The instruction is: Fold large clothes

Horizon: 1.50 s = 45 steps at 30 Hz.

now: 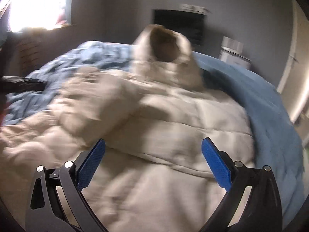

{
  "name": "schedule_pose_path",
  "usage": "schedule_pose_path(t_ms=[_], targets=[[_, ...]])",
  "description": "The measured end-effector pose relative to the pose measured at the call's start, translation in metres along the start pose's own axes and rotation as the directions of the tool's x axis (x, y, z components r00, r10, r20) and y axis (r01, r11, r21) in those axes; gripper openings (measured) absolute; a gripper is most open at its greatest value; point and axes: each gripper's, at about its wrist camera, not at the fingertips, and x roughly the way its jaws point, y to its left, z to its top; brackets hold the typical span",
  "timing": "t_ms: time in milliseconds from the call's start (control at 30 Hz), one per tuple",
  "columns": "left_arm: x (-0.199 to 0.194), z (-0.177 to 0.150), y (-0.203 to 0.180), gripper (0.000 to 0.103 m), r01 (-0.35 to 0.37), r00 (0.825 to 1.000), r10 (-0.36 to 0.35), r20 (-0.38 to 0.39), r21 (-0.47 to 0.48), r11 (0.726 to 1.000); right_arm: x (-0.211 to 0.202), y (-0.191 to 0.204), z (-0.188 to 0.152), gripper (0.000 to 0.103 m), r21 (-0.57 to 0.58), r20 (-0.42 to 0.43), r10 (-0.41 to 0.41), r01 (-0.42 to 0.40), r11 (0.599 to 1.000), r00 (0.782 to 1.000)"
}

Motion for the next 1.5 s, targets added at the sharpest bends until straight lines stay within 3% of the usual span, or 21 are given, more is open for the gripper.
schedule_pose_path(t_ms=[67,167,300,467,600,700,733,800,867,933,1067,1267,1433,1500], targets=[[0.001,0.002,0.016,0.091,-0.022,1.0,0.022,0.005,-0.049,0.999,0.0,0.019,0.006,0.096,-0.018,-0.015,0.071,-0.071,0.997,0.997],[0.005,0.003,0.034,0.091,-0.067,0.997,0.069,0.017,-0.082,0.994,0.005,0.046,0.015,0.096,-0.092,-0.043,0.104,-0.107,0.99,0.994],[0.013,0.001,0.052,0.091,-0.078,0.997,0.081,0.013,-0.137,0.988,0.016,0.087,0.031,0.096,-0.261,-0.064,0.078,-0.092,0.961,0.995],[0.021,0.001,0.059,0.091,-0.065,0.998,0.067,0.005,-0.154,0.986,0.042,0.127,0.038,0.095,-0.39,-0.098,0.019,-0.056,0.919,0.995],[0.023,0.003,0.061,0.091,-0.056,0.998,0.059,0.012,-0.154,0.987,0.067,0.136,0.035,0.095,-0.407,-0.142,-0.021,-0.039,0.913,0.99],[0.025,0.004,0.064,0.091,-0.051,0.998,0.054,0.018,-0.158,0.986,0.082,0.13,0.027,0.095,-0.402,-0.158,-0.104,0.032,0.915,0.982],[0.026,0.004,0.064,0.091,-0.048,0.999,0.051,0.016,-0.16,0.986,0.085,0.126,0.026,0.093,-0.39,-0.162,-0.122,0.05,0.919,0.979],[0.029,0.004,0.064,0.091,-0.046,0.999,0.048,0.008,-0.162,0.986,0.087,0.112,0.025,0.071,-0.339,-0.171,-0.128,0.064,0.939,0.977],[0.03,0.004,0.063,0.091,-0.047,0.999,0.049,0.006,-0.159,0.986,0.085,0.099,0.026,0.039,-0.269,-0.178,-0.078,0.027,0.963,0.981],[0.03,0.004,0.062,0.091,-0.046,0.999,0.048,0.009,-0.151,0.987,0.078,0.09,0.027,0.027,-0.227,-0.153,-0.075,0.039,0.973,0.985],[0.029,0.004,0.057,0.091,-0.046,0.999,0.048,0.013,-0.135,0.99,0.057,0.066,0.029,0.021,-0.139,-0.098,-0.062,0.048,0.989,0.993],[0.032,0.003,0.054,0.091,-0.053,0.999,0.054,0.0,-0.115,0.992,0.042,0.02,0.021,0.021,0.038,-0.113,-0.039,0.044,0.998,0.993],[0.035,0.001,0.053,0.091,-0.058,0.998,0.057,-0.016,-0.106,0.993,0.032,-0.021,0.009,0.021,0.303,-0.132,0.078,-0.035,0.952,0.988],[0.039,-0.001,0.053,0.091,-0.057,0.998,0.053,-0.035,-0.103,0.993,0.038,-0.026,0.001,0.021,0.32,-0.17,0.095,-0.037,0.947,0.981]])
